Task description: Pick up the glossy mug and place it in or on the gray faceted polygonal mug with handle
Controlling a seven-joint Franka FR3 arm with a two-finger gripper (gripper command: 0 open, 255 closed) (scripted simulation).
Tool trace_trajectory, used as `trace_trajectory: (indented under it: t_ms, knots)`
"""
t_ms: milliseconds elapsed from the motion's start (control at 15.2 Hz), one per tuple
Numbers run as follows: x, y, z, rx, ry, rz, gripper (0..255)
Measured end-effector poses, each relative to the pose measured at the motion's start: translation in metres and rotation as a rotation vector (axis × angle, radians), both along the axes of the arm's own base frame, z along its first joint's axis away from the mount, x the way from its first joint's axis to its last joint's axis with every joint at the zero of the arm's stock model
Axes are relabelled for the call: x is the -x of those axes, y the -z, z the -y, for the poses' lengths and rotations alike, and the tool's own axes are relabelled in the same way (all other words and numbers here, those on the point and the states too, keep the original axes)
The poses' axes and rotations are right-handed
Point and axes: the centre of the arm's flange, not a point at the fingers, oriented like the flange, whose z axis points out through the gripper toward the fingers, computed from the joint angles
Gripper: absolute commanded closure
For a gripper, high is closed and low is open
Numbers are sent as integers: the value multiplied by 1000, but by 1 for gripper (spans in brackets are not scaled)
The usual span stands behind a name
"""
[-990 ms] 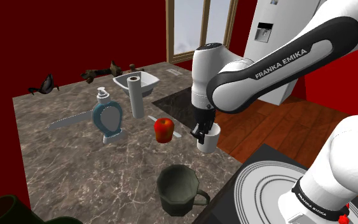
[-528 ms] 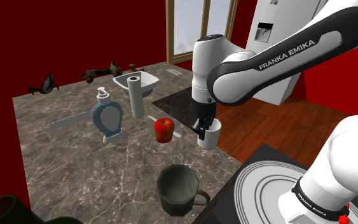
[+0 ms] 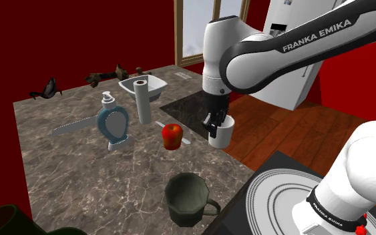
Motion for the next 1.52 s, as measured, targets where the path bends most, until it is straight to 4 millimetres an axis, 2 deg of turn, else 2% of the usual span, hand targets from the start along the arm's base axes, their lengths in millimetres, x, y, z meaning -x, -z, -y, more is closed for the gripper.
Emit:
trace_trajectory:
  t_ms: [1320, 1518]
  knots:
    - [1, -104, 0, 0, 0, 0, 255]
    - [11, -108, -26, 0, -1, 0, 255]
